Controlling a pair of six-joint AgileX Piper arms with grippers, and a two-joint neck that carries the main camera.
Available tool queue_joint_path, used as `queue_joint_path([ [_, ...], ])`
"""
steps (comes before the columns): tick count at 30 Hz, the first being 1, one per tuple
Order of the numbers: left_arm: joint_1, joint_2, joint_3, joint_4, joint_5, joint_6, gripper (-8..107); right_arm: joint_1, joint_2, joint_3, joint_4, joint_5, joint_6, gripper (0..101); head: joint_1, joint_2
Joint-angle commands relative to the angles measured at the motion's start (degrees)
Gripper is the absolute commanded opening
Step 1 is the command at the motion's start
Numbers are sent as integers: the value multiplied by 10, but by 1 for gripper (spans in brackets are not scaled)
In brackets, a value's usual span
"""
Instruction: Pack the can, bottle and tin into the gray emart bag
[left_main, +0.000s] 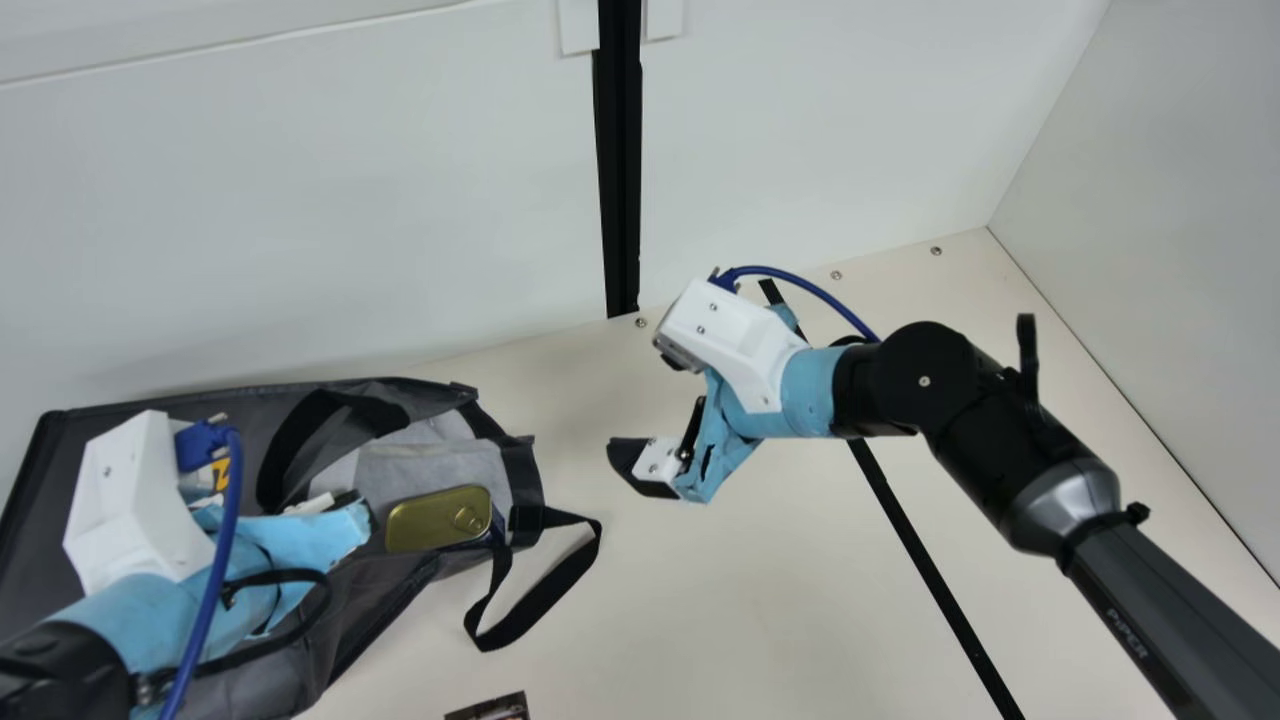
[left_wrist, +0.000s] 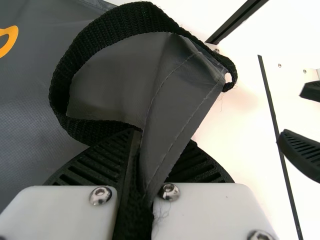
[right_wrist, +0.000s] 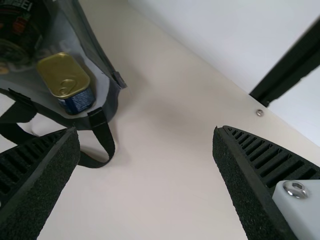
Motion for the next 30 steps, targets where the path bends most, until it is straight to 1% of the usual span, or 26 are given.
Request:
queue_joint_path([
  [1,0,0,0,0,0,0,10,-6,-4,3,-3,-3,3,91,-13,0],
  [10,0,0,0,0,0,0,10,-37,-27,15,-26,-14,24,91,-13,0],
  [15,0,0,0,0,0,0,10,-49,-41,23,-46,-29,41,91,-13,0],
  [30,0,0,0,0,0,0,10,-91,-79,44,-122,-66,125,91,-13,0],
])
